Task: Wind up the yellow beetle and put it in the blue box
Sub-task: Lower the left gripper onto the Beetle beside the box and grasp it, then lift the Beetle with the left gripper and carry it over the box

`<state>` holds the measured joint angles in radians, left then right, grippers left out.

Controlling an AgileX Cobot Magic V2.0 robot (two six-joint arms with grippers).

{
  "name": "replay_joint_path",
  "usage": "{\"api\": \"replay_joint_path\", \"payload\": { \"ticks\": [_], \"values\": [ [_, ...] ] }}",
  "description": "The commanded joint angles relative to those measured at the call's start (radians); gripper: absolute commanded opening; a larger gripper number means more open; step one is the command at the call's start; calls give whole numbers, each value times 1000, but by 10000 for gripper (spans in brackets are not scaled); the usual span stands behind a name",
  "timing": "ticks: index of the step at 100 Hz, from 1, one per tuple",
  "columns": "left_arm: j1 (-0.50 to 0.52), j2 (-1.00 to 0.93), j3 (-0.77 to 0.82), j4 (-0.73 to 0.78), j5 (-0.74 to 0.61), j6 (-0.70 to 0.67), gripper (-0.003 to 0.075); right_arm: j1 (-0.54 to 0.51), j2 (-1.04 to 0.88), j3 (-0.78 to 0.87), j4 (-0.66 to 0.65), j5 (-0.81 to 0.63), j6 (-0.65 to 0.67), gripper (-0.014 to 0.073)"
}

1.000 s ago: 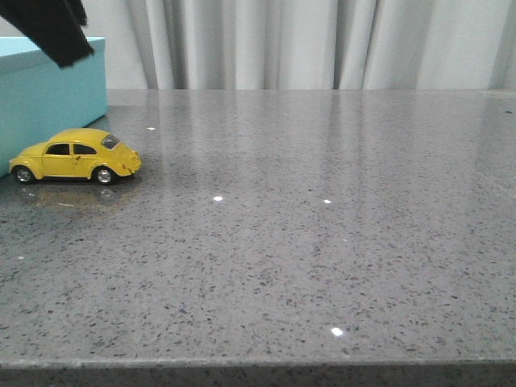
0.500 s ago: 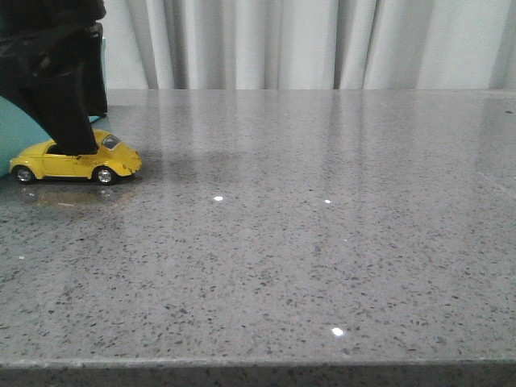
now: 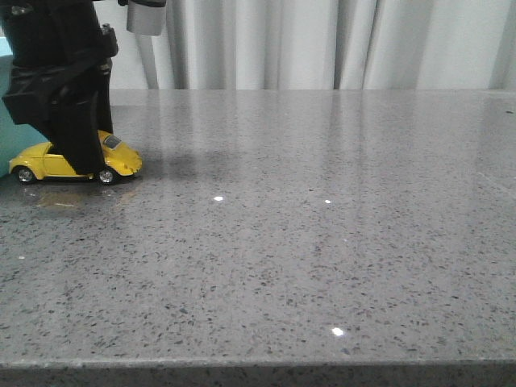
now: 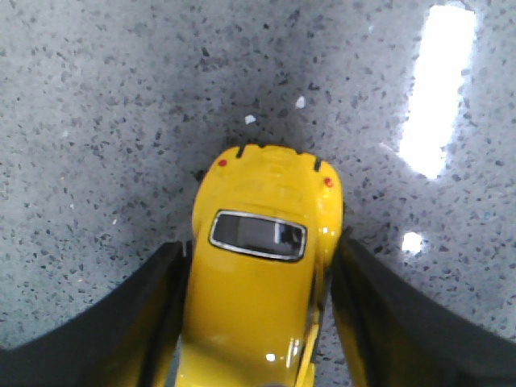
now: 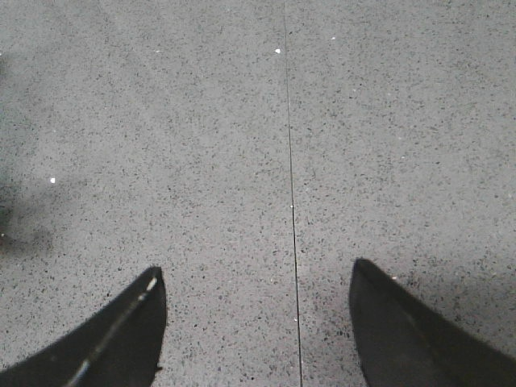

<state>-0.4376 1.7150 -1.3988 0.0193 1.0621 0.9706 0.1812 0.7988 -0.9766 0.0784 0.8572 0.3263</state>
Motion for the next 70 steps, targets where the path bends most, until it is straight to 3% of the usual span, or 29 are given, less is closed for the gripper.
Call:
{"api": "replay_joint_path", "payload": {
  "ticks": [1, 32, 60, 70],
  "values": [
    [-8, -39, -30, -5, -21, -2, 249, 0, -8, -23, 4, -55, -9, 486],
    [-8, -45, -114, -19, 5, -33, 207, 0, -8, -23, 4, -61, -9, 486],
    [31, -59, -430, -9, -52, -414, 209, 0, -8, -23, 5, -63, -9, 486],
    [79, -78, -525, 15, -52, -626, 209, 0, -8, -23, 5, -63, -9, 486]
  ]
}}
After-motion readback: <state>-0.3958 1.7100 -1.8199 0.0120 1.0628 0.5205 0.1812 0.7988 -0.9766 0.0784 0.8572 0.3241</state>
